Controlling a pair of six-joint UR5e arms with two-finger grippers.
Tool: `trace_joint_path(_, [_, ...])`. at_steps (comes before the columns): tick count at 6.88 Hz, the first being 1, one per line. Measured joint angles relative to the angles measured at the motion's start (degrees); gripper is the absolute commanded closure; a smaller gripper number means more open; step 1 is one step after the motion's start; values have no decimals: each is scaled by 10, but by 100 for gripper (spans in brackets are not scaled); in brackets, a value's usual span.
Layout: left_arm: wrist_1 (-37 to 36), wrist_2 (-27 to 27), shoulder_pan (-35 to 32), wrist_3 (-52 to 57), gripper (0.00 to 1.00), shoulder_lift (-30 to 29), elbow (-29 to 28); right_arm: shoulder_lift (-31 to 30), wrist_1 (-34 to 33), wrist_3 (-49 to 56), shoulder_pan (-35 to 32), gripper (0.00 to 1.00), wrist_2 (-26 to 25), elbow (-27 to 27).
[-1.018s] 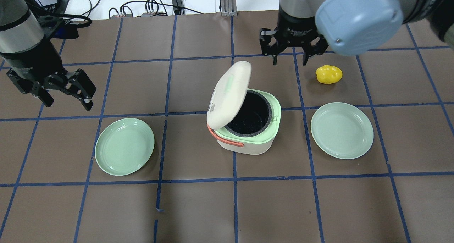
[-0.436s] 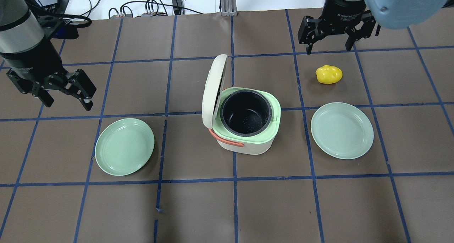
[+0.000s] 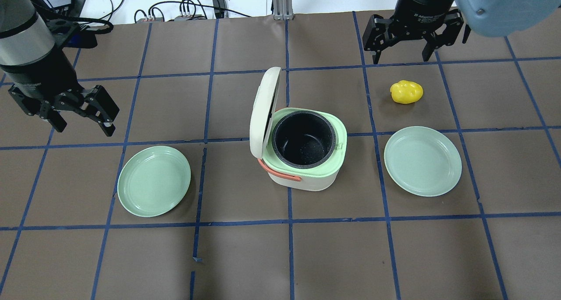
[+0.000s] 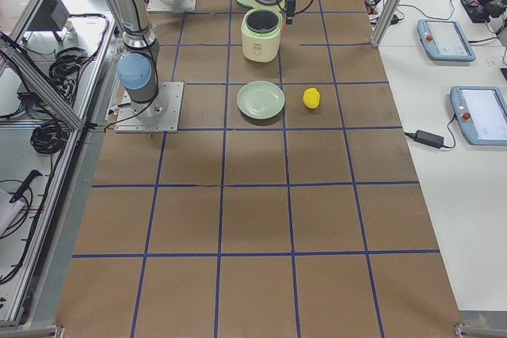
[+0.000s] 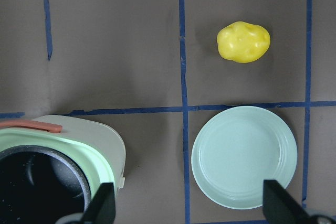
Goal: Press rice cooker button
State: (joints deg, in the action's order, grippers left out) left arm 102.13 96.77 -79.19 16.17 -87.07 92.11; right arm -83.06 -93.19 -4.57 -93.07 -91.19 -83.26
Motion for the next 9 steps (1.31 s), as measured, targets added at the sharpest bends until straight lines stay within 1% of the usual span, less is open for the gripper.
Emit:
trace_joint_path(3, [0, 0, 0, 0, 0, 0, 0, -4, -1, -11, -1, 0, 25, -2])
trace_joint_path(9, [0, 0, 0, 0, 0, 0, 0, -6, -1, -11, -1, 0, 29, -5])
